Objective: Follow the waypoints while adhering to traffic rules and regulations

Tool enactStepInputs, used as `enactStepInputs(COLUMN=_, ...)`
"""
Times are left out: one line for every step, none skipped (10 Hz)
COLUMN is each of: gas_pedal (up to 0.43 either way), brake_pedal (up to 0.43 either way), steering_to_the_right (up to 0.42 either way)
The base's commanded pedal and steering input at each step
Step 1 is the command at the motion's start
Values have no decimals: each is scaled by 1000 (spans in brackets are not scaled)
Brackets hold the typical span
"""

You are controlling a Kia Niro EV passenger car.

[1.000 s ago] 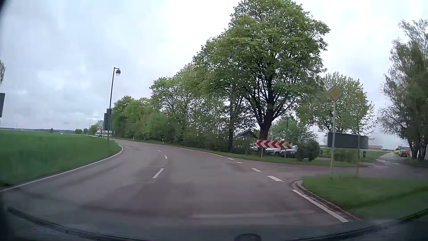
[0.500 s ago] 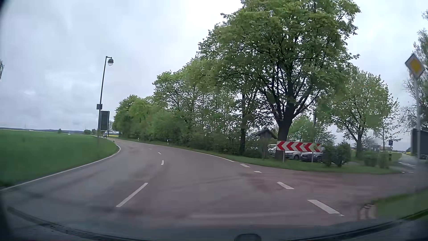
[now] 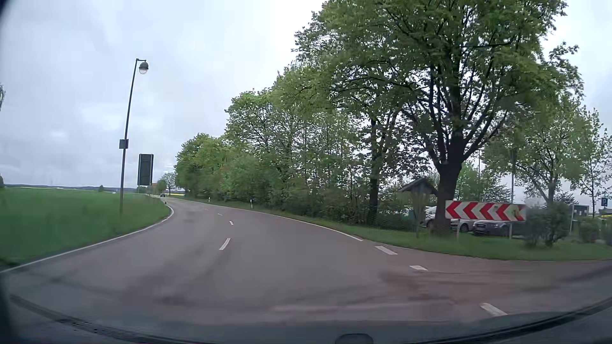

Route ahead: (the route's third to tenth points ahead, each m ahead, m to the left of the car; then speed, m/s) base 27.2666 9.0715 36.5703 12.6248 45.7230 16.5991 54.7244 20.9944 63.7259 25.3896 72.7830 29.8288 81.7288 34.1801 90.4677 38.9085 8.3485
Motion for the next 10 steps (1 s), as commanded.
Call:
enactStepInputs(gas_pedal=150, brake_pedal=0, steering_to_the_right=-52)
enactStepInputs(gas_pedal=150, brake_pedal=0, steering_to_the_right=-49)
enactStepInputs(gas_pedal=150, brake_pedal=0, steering_to_the_right=-47)
enactStepInputs(gas_pedal=157, brake_pedal=0, steering_to_the_right=-47)
enactStepInputs(gas_pedal=157, brake_pedal=0, steering_to_the_right=-47)
enactStepInputs(gas_pedal=157, brake_pedal=0, steering_to_the_right=-47)
enactStepInputs(gas_pedal=157, brake_pedal=0, steering_to_the_right=-49)
enactStepInputs(gas_pedal=157, brake_pedal=0, steering_to_the_right=-52)
enactStepInputs(gas_pedal=157, brake_pedal=0, steering_to_the_right=-57)
enactStepInputs(gas_pedal=157, brake_pedal=0, steering_to_the_right=-63)
